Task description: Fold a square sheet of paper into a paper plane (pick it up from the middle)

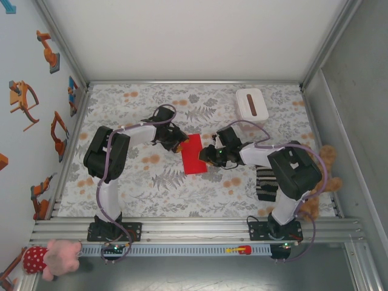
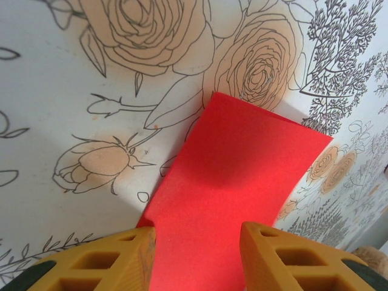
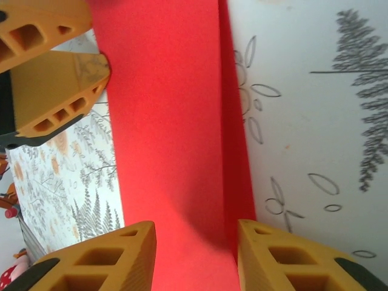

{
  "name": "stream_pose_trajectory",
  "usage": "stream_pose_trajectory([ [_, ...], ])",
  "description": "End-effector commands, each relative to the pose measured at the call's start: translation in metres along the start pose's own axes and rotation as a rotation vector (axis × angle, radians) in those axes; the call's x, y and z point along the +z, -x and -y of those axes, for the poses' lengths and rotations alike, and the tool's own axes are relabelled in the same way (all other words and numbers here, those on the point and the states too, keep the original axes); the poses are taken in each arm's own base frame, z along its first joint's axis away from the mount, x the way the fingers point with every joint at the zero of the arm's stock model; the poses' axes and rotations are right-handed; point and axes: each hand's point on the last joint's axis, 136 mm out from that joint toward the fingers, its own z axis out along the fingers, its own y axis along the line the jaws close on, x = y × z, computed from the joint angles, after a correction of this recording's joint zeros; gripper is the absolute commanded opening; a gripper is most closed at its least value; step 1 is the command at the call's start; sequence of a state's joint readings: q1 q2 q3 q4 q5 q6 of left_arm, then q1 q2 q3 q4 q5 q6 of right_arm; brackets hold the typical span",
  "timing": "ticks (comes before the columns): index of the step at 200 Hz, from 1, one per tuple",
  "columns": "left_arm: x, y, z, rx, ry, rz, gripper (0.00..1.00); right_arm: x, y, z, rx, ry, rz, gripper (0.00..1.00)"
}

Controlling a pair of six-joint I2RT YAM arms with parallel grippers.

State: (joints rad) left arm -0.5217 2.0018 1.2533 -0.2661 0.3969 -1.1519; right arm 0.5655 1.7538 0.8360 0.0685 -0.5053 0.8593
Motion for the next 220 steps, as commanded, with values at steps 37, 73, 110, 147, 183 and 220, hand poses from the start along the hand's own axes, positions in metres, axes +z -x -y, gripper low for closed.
stream_pose_trajectory([
  [37,0.019,-0.006,-0.050,-0.058,0.164,-0.036,0.42,0.003,0.007,-0.016,-0.023,0.082,-0.008,0.39],
  [73,0.019,-0.006,-0.050,-0.059,0.160,-0.035,0.42,-0.003,-0.004,-0.013,0.007,0.086,-0.026,0.37],
  [110,0.019,-0.006,-0.050,-0.057,0.163,-0.036,0.42,-0.009,-0.013,-0.015,0.036,0.121,-0.036,0.34],
  [147,0.018,-0.006,-0.051,-0.056,0.165,-0.036,0.42,-0.013,-0.019,-0.021,0.063,0.186,-0.037,0.34],
  [183,0.018,-0.006,-0.050,-0.052,0.163,-0.036,0.42,-0.016,-0.026,-0.018,0.098,0.200,-0.035,0.33],
  [220,0.018,-0.006,-0.051,-0.051,0.165,-0.037,0.42,-0.019,-0.028,-0.014,0.121,0.198,-0.015,0.33],
])
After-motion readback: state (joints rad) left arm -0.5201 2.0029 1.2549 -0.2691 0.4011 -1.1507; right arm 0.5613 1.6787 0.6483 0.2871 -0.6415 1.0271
